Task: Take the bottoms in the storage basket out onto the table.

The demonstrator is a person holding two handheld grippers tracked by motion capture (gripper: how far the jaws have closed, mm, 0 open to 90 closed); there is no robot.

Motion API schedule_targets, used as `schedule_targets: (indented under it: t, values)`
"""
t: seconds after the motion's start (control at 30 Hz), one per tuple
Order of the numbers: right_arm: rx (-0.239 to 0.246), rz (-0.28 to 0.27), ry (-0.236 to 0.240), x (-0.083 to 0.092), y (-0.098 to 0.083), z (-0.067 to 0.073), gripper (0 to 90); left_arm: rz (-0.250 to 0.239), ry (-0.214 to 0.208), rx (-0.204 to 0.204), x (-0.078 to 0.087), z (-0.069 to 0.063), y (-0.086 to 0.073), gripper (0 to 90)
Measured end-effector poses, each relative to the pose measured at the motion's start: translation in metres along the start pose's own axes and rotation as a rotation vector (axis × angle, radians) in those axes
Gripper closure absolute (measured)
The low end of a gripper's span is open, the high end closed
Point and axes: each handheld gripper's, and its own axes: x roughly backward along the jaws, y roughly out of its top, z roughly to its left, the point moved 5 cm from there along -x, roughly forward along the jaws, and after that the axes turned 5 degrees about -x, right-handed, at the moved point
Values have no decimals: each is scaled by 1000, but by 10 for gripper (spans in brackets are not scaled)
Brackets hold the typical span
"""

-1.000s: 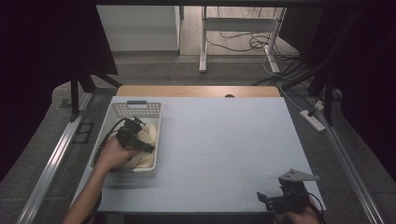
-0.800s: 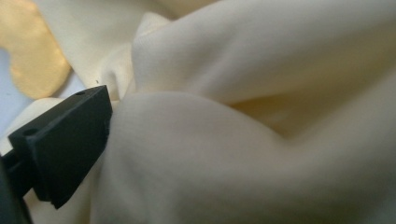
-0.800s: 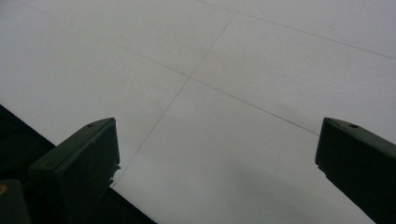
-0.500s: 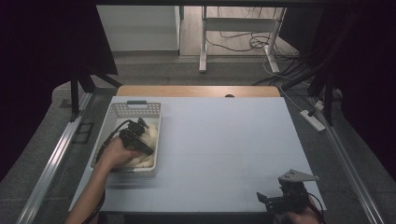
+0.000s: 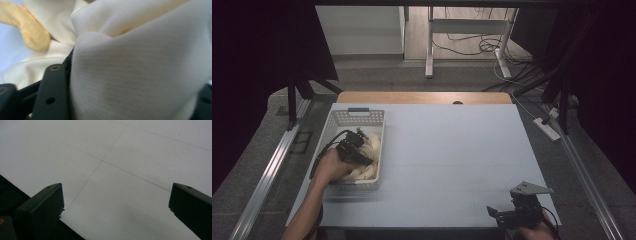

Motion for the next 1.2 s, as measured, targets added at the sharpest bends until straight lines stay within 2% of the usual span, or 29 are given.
schedule_targets:
  t: [0.37,0.6,0.7,0.8,0.93,1.1,1.2]
  values:
    - [-4,2,0,0,0,0,2,-51,14,9,5,0,-2,494]
    - [-1,6,3,-1,0,0,2,-118,20,6,15,0,-3,512]
    - [0,7,5,-1,0,0,2,-155,31,7,22,1,-4,519]
    - [5,12,3,-1,0,0,2,-213,45,20,32,2,-5,525]
    - [14,19,1,-2,0,1,3,-287,42,39,46,3,-8,530]
    - [17,22,1,-2,0,2,3,-343,14,42,62,2,-12,530]
    - [18,23,1,-2,0,2,3,-369,17,43,70,1,-14,530]
